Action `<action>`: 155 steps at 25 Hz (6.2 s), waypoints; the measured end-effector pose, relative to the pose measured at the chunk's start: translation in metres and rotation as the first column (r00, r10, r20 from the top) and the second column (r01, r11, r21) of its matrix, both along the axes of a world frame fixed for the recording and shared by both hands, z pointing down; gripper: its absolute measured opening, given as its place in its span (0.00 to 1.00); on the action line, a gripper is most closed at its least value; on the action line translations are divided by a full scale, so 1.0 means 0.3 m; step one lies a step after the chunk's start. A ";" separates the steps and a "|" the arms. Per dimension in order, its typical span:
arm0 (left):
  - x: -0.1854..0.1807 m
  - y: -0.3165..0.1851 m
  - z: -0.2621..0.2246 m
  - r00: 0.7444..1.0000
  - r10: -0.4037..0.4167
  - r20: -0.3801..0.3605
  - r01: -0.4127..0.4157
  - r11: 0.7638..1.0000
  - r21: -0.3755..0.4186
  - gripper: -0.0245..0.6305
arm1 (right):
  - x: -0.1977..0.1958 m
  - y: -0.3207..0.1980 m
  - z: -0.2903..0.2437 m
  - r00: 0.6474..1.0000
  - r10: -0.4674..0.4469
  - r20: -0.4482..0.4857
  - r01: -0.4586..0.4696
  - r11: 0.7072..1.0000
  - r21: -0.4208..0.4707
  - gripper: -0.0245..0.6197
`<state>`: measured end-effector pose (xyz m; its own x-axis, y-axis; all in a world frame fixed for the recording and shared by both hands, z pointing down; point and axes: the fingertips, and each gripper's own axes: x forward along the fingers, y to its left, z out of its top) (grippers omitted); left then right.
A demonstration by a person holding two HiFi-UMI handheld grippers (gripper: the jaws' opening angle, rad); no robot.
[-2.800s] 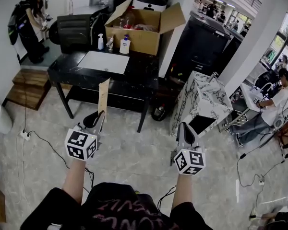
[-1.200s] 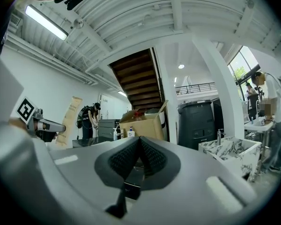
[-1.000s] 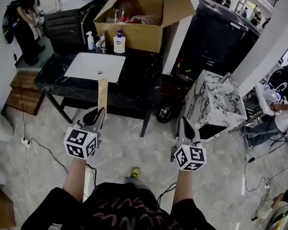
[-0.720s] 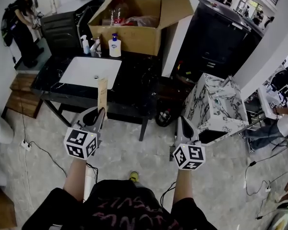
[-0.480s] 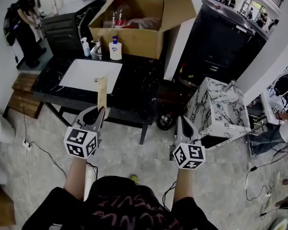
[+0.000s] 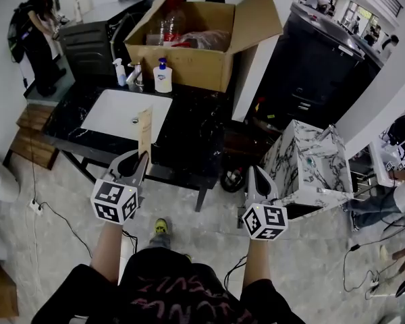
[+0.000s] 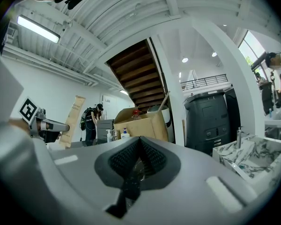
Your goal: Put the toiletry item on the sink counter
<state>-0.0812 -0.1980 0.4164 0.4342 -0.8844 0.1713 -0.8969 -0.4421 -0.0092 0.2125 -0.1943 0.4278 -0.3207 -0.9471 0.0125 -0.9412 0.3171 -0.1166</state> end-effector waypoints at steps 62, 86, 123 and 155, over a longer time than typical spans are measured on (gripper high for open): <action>0.026 -0.803 0.081 0.978 0.193 -0.079 -0.201 0.974 -0.105 0.08 | -0.078 -0.706 -0.071 0.992 0.129 -0.015 -0.129 0.992 0.009 0.06; 0.137 -0.775 0.447 0.979 0.196 -0.055 -0.202 0.907 -0.370 0.08 | -0.019 -0.745 -0.001 0.991 0.135 0.001 -0.135 0.991 -0.025 0.06; 0.104 -0.794 0.687 0.988 0.157 0.002 -0.133 0.840 -0.527 0.18 | -0.018 -0.790 0.064 0.993 0.116 -0.014 -0.117 0.990 -0.074 0.06; 0.014 -0.862 0.276 0.992 0.118 0.040 -0.104 0.962 -0.253 0.04 | -0.069 -0.742 -0.058 0.996 0.092 -0.003 -0.092 0.996 0.006 0.06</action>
